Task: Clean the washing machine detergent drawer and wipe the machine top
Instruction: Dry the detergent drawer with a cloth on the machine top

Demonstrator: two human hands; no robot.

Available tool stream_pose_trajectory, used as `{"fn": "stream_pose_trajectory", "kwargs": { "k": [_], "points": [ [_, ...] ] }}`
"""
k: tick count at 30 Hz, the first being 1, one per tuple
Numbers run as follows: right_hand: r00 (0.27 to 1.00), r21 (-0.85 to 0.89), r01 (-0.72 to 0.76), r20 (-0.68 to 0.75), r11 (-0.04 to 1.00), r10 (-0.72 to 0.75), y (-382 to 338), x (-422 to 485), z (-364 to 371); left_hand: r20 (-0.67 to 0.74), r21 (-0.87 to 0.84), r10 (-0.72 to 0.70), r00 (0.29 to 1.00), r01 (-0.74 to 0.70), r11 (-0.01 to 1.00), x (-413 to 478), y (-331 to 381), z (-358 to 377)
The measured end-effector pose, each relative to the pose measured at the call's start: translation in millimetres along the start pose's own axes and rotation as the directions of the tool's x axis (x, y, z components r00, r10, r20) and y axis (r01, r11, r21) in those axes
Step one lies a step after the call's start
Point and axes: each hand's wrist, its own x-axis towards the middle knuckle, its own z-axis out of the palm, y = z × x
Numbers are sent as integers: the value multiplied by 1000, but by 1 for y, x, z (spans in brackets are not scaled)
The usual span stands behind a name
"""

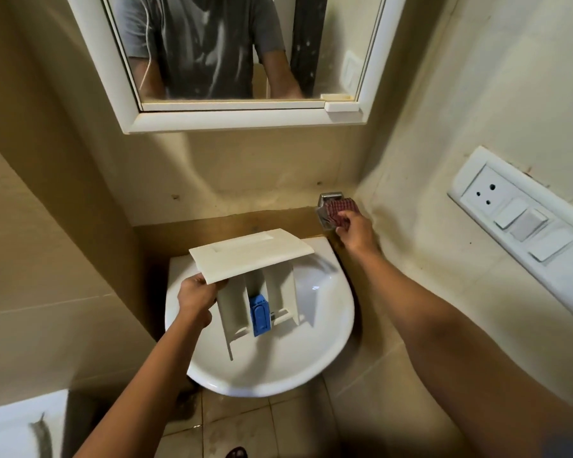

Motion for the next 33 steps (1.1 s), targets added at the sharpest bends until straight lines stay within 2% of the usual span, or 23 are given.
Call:
{"fn": "stream_pose_trajectory", "kwargs": {
  "k": [2, 5, 8, 12, 15, 18, 20, 23, 25, 26, 28, 30, 33],
  "points": [
    [998, -148, 43, 53, 988, -35, 4, 7, -1, 8, -9, -6, 1000, 6, 1000, 2, 1, 0],
    [990, -280, 104, 119, 954, -73, 7, 16, -2, 18, -17, -16, 1000, 16, 1000, 2, 1, 3],
    [990, -321, 99, 126, 942, -61, 9, 21, 0, 28, -13, -22, 999, 22, 1000, 4, 2, 4],
    [998, -156, -55, 29, 986, 60, 6, 30, 3, 33, -32, -58, 998, 59, 998, 6, 2, -3],
    [975, 22, -169, -143, 985, 170, -1, 37, -1, 33, -70, -85, 996, 87, 994, 4, 0, -10],
    [934, 185, -159, -289, 970, 208, -12, 34, -14, 27, -112, -99, 995, 101, 989, -2, -2, -17],
    [913, 187, -129, -361, 974, 190, -19, 28, -20, 20, -135, -106, 994, 108, 985, -9, -4, -23],
    [905, 320, -97, -366, 943, 217, -24, 17, -23, -7, -180, -114, 993, 111, 977, -25, -10, -37],
    [911, 508, -72, -317, 858, 264, -37, 3, -23, -18, -216, -120, 993, 114, 970, -38, -15, -48],
    [921, 642, -41, -272, 766, 277, -46, -5, -19, -30, -238, -126, 992, 115, 964, -47, -18, -55],
    [945, 874, -42, -123, 485, 302, -65, -26, -12, -62, -293, -134, 989, 111, 950, -66, -25, -71],
    [954, 957, -154, 78, 247, 291, -81, -47, -4, -98, -342, -140, 985, 99, 935, -86, -33, -88],
    [909, 920, -387, 370, 57, 191, -105, -86, 20, -194, -387, -161, 968, 75, 919, -121, -54, -125]
  ]
}}
